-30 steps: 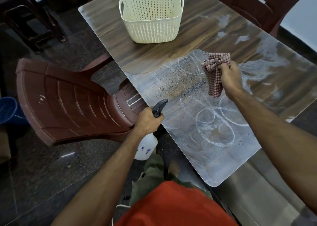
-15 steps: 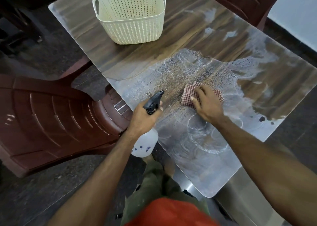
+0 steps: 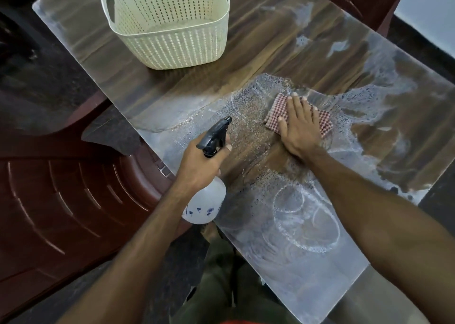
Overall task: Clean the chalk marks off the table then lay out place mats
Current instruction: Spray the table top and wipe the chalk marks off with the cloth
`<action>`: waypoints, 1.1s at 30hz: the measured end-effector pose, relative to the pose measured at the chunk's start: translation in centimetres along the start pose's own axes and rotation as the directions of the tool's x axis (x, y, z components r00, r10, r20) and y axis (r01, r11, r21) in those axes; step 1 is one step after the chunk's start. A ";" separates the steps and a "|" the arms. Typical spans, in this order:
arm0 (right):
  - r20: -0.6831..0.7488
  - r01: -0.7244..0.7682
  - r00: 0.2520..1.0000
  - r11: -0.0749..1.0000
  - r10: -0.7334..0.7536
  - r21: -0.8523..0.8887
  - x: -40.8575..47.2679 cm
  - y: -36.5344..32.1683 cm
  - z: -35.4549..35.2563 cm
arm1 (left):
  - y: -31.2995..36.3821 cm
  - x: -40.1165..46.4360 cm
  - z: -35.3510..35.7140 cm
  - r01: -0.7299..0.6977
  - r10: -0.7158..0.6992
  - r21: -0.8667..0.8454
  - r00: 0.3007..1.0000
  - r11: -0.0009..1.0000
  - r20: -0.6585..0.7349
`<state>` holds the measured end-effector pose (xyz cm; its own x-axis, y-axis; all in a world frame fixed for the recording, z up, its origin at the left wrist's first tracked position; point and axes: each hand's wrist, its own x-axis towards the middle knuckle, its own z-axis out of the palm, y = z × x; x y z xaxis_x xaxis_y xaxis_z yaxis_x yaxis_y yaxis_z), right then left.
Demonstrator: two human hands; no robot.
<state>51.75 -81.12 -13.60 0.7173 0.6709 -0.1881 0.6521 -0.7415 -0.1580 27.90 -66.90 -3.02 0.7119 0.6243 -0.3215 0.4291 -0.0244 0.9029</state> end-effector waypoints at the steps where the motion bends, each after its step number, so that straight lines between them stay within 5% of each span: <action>1: -0.003 0.016 1.000 1.000 -0.016 -0.008 0.0 -0.8 0.1 | 0.3 0.4 0.0 0.002 -0.002 -0.006 1.000 1.000 0.001; 7: 0.048 0.115 0.992 0.993 -0.115 -0.004 -4.1 -0.7 1.0 | 2.0 2.8 -0.1 0.005 -0.005 -0.054 1.000 0.999 0.006; 12: -0.026 -0.104 0.994 0.995 0.104 -0.005 1.2 3.6 -0.9 | 1.8 3.9 -1.0 -0.011 0.010 -0.047 1.000 0.999 -0.008; 16: -0.045 -0.131 0.990 0.991 0.132 0.017 7.2 1.4 -1.7 | 0.8 4.5 -1.8 -0.003 0.002 -0.023 0.999 1.000 -0.042; 25: 0.090 0.236 0.967 0.972 -0.237 0.025 -0.7 -6.6 1.1 | 0.5 4.4 -3.1 0.019 -0.019 -0.009 0.998 1.000 -0.064; 33: -0.074 -0.071 0.995 0.997 0.073 0.039 8.5 -2.4 -1.7 | -0.8 4.6 -4.9 0.007 -0.011 -0.042 0.995 0.999 -0.101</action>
<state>56.74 -73.64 -13.15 0.7795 0.6134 -0.1267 0.5897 -0.7869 -0.1815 28.09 -60.18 -3.76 0.6472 0.7002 -0.3013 0.4104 0.0130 0.9118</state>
